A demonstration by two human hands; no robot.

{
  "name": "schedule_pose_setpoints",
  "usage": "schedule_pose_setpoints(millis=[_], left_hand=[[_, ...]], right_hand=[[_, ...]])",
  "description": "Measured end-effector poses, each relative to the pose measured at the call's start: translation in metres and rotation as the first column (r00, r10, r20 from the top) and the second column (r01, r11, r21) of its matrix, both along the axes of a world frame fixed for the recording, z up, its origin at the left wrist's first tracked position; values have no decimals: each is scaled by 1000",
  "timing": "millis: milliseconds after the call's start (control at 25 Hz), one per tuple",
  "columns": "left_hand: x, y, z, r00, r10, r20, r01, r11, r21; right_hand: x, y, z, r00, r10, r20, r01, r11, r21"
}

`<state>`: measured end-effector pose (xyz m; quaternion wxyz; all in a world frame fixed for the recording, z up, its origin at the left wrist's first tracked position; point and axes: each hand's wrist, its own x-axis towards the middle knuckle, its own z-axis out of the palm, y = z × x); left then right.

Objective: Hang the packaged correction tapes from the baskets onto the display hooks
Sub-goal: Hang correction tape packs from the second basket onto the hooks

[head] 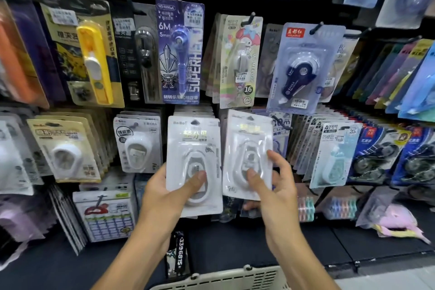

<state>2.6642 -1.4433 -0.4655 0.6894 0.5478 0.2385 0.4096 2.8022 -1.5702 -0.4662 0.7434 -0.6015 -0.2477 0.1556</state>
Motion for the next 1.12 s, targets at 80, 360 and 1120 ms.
schedule_pose_setpoints(millis=[80,360,1120], left_hand=[[-4,6,5,999,35,33,-35,999,-11],[-3,4,11,995,76,61,-71,994,-82],[16,18,-19,613,540,-576,278,535,797]], right_hand=[[11,-9,2,999,-42,33,44,998,-52],[11,-12,-18,993,-43,111,55,993,-101],[41,10,11,969,-8,248,43,990,-135]])
